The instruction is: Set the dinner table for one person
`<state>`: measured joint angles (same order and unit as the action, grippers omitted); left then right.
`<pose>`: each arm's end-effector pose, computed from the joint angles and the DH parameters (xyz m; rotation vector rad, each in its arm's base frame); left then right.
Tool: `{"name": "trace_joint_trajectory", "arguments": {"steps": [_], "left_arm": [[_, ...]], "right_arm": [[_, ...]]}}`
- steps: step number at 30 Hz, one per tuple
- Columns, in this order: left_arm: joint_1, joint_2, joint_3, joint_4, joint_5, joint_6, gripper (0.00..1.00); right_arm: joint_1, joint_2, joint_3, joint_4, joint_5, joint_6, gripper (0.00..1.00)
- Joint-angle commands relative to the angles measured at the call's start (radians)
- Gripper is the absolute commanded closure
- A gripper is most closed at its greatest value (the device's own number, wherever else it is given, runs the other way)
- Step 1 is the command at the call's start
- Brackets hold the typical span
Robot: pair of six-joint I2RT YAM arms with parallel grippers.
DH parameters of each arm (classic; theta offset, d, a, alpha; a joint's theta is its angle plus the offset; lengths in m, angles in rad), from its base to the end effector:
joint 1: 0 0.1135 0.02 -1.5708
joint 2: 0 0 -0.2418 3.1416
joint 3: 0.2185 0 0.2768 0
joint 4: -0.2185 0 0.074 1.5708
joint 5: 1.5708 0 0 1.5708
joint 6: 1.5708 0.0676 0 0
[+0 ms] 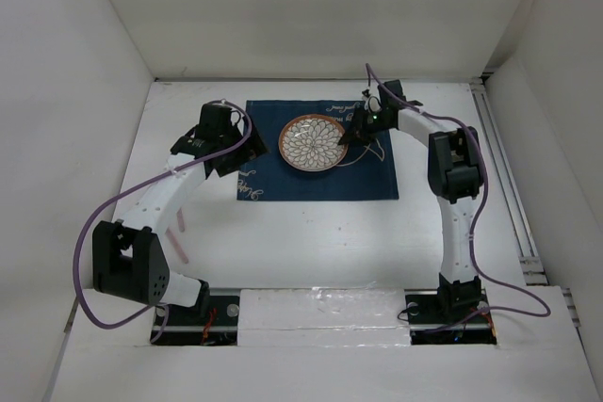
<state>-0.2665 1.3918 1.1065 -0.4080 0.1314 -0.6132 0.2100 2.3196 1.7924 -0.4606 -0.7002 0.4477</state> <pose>0.3465 -0.1038 0.2428 -0.3311 2.3081 -0.6044 0.4971 0.1505 0.1016 0.0253 2.6011 1.1441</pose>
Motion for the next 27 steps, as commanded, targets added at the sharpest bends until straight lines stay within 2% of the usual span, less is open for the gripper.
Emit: {"name": "trace_joint_trajectory", "arguments": {"steps": [1,3,4,6,7,8,9,16,18,21,22,27], "left_arm": [[0.006,-0.011,0.003,0.014,0.011,0.015,0.0],[0.006,-0.011,0.003,0.014,0.011,0.024,0.0],[0.006,-0.011,0.003,0.014,0.011,0.024,0.0],[0.006,-0.011,0.003,0.014,0.011,0.024,0.0],[0.006,-0.011,0.003,0.014,0.011,0.024,0.0],[0.006,-0.011,0.003,0.014,0.011,0.024,0.0],[0.006,-0.011,0.003,0.014,0.011,0.024,0.0],[0.006,-0.03,0.022,-0.017,-0.009,0.033,0.0],[0.006,-0.03,0.023,-0.026,-0.019,0.033,0.0],[0.006,-0.03,0.033,-0.035,-0.029,0.043,0.0],[0.006,-0.039,0.033,-0.035,-0.039,0.043,0.0],[0.006,-0.039,0.012,-0.035,-0.039,0.043,0.0]], "right_arm": [[-0.004,-0.075,0.042,0.108,-0.094,0.028,0.74],[-0.014,-0.095,0.042,0.108,-0.084,0.028,0.65],[-0.014,-0.095,0.053,0.097,-0.084,0.028,0.47],[-0.024,-0.104,0.074,0.064,-0.073,0.008,0.37],[-0.024,-0.104,0.074,0.038,-0.059,0.008,0.16],[-0.024,-0.138,0.084,0.028,-0.048,-0.003,0.12],[-0.037,-0.158,0.084,0.028,-0.033,-0.012,0.0],[-0.066,-0.396,0.064,-0.105,0.304,-0.125,0.0],[-0.111,-0.461,0.042,-0.15,0.318,-0.135,0.0],[-0.19,-0.546,-0.075,-0.165,0.346,-0.135,0.0],[-0.239,-0.622,-0.17,-0.155,0.381,-0.098,0.0],[-0.354,-0.836,-0.427,-0.115,0.689,-0.03,0.02]]}}
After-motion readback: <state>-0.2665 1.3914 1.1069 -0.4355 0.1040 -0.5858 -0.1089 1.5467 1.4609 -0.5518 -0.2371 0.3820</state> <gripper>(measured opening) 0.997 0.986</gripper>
